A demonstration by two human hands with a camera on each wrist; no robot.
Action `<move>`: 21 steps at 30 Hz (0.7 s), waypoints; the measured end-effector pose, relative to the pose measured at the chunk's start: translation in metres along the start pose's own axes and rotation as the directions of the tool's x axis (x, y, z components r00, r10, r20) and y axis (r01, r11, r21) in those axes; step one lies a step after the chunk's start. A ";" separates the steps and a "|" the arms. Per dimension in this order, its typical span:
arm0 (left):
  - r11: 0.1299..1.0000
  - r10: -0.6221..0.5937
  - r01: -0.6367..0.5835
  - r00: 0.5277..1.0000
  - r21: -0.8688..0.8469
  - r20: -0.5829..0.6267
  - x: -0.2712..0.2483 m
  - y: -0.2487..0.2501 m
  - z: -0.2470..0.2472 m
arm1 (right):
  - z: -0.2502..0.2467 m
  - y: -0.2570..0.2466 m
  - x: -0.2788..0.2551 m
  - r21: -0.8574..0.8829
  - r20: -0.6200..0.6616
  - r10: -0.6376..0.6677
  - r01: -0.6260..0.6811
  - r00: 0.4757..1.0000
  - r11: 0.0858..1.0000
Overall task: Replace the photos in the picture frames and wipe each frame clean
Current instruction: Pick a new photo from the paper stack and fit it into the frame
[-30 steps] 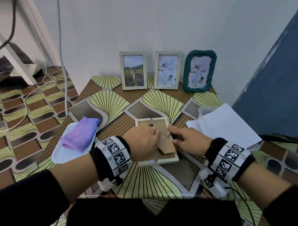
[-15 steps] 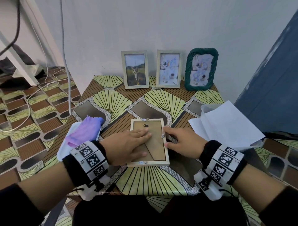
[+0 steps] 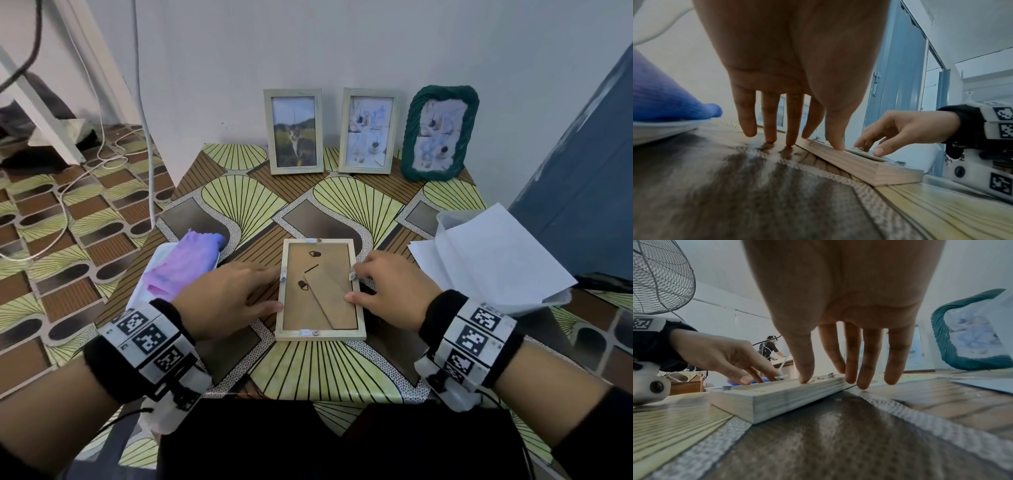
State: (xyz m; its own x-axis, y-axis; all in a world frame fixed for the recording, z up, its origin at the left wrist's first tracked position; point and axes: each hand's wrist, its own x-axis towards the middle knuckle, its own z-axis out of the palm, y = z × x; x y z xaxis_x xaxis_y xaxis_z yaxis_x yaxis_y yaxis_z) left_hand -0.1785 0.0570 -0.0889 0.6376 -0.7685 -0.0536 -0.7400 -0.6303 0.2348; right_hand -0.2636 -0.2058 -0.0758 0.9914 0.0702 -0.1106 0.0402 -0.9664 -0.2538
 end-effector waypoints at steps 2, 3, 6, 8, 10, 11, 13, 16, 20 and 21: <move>1.000 -0.023 0.024 1.000 0.020 -0.003 0.001 -0.002 0.001 | 0.001 -0.001 0.000 -0.006 -0.010 0.008 -0.008 1.000 1.000; 0.999 -0.027 0.027 1.000 0.028 -0.001 0.001 -0.002 0.001 | 0.001 -0.002 0.000 -0.010 -0.015 0.013 -0.014 1.000 1.000; 0.998 -0.041 0.040 0.999 0.053 0.019 0.000 -0.002 0.003 | 0.001 -0.003 0.001 -0.012 -0.011 0.018 -0.018 1.000 1.000; 0.996 -0.059 0.057 0.998 0.071 0.029 0.000 0.000 0.004 | 0.001 -0.002 0.002 0.000 -0.008 0.012 -0.012 1.000 1.000; 0.995 -0.052 0.050 0.998 0.086 0.030 0.001 0.002 0.006 | 0.002 -0.002 0.003 0.007 -0.008 0.010 -0.010 1.000 1.000; 0.995 -0.042 0.039 0.999 0.092 0.031 0.002 0.003 0.006 | 0.002 -0.001 0.003 0.009 -0.009 0.009 -0.009 1.000 1.000; 0.997 -0.030 0.028 0.999 0.073 0.024 0.003 0.004 0.006 | 0.002 0.001 0.004 0.013 -0.008 0.008 -0.008 1.000 1.000; 0.999 -0.037 0.036 0.999 0.035 0.032 0.004 0.001 0.004 | 0.004 0.003 0.007 0.033 -0.002 0.006 -0.006 1.000 0.999; 0.998 -0.048 0.046 0.997 0.040 0.060 0.004 0.001 0.006 | 0.004 0.008 0.008 0.080 0.009 0.020 -0.021 1.000 0.997; 0.998 -0.051 0.048 0.997 0.046 0.064 0.004 0.002 0.007 | 0.003 0.008 0.008 0.084 0.013 0.009 -0.010 1.000 0.996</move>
State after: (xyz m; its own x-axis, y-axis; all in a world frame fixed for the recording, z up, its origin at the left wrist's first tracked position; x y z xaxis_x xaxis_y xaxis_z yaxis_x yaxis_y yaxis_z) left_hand -0.1789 0.0517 -0.0955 0.6594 -0.7410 -0.1270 -0.7177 -0.6707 0.1872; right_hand -0.2554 -0.2123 -0.0819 0.9900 0.0645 -0.1256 0.0192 -0.9428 -0.3328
